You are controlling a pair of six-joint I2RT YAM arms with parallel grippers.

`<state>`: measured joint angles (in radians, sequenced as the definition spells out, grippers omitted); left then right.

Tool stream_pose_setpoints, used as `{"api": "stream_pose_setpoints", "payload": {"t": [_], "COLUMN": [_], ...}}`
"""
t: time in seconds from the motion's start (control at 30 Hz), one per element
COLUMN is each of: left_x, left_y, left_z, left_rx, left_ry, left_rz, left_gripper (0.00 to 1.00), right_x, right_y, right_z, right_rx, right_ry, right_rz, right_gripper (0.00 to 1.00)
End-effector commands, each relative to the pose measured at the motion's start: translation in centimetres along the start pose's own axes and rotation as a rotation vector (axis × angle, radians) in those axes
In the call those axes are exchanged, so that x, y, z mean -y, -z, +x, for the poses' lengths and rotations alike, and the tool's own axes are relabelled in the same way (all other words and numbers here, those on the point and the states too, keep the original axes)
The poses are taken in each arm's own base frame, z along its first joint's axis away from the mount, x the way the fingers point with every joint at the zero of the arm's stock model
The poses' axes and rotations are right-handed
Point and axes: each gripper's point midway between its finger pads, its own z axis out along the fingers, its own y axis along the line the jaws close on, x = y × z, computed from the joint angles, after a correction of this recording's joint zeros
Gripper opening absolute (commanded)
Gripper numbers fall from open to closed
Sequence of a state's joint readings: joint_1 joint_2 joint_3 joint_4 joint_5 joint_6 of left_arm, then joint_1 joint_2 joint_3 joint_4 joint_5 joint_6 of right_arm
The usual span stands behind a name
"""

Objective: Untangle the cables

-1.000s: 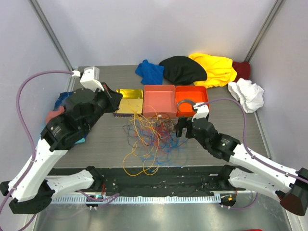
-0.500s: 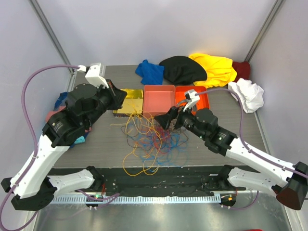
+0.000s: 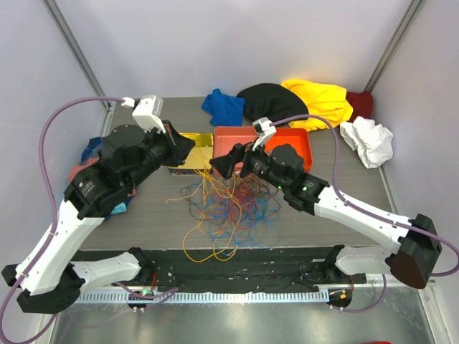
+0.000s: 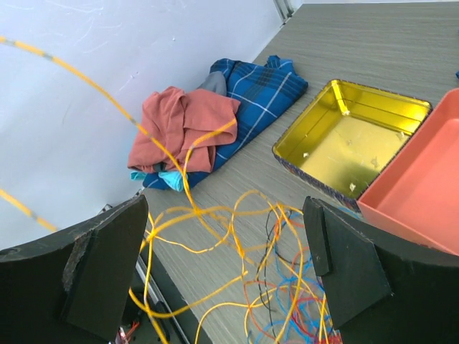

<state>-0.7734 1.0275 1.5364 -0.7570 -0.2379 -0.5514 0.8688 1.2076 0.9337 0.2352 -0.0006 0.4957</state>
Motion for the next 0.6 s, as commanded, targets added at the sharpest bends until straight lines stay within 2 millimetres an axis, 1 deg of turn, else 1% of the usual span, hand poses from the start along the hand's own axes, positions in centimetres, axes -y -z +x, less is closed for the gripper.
{"api": "stream_pose_setpoints", "payload": {"t": [0.0,0.03,0.1,0.17,0.2,0.23,0.3,0.33,0.37,0.4,0.47,0.5,0.53,0.57], "left_x": [1.3,1.3,1.3,1.2,1.2,1.1,1.2,1.2,1.3,1.4,1.6,1.6,1.6,1.7], "left_y": [0.2,0.3,0.3,0.5,0.5,0.6,0.7,0.8,1.0,1.2,1.6,1.9,2.2,2.8], "left_z": [-0.2,-0.1,0.1,0.2,0.3,0.3,0.4,0.2,0.1,-0.2,-0.8,-1.3,-1.8,-2.6], "left_rx": [0.004,0.001,-0.002,-0.002,-0.003,-0.003,-0.005,0.000,0.004,0.010,0.032,0.046,0.064,0.092], "left_ry": [0.018,0.016,0.016,0.019,0.019,0.017,0.014,0.014,0.012,0.007,0.005,0.000,-0.001,0.001], "left_rz": [0.067,0.069,0.071,0.071,0.073,0.073,0.076,0.079,0.084,0.089,0.101,0.103,0.102,0.107], "left_gripper": [0.00,0.00,0.00,0.00,0.00,0.00,0.00,0.00,0.00,0.00,0.00,0.00,0.00,0.00], "right_x": [-3.8,-4.1,-4.7,-4.9,-5.4,-5.1,-4.8,-4.1,-3.3,-2.6,-1.0,-0.1,1.0,1.7], "right_y": [-1.2,-1.8,-2.4,-3.2,-3.4,-4.1,-4.7,-5.1,-5.7,-5.8,-6.1,-5.8,-5.8,-5.7], "right_z": [-4.4,-4.4,-4.2,-3.5,-3.3,-2.2,-1.0,-0.2,1.1,2.3,3.6,4.6,4.9,5.2], "right_rx": [0.110,0.105,0.092,0.068,0.050,0.014,-0.040,-0.070,-0.109,-0.147,-0.178,-0.207,-0.204,-0.213], "right_ry": [0.012,0.010,0.001,-0.005,-0.001,-0.003,-0.002,0.000,0.005,0.004,0.015,0.017,0.022,0.029], "right_rz": [-0.130,-0.143,-0.179,-0.192,-0.219,-0.218,-0.206,-0.182,-0.156,-0.125,-0.068,-0.030,0.023,0.048], "right_gripper": [1.00,1.00,0.99,0.98,0.98,0.97,0.95,0.94,0.93,0.93,0.91,0.87,0.83,0.80]}}
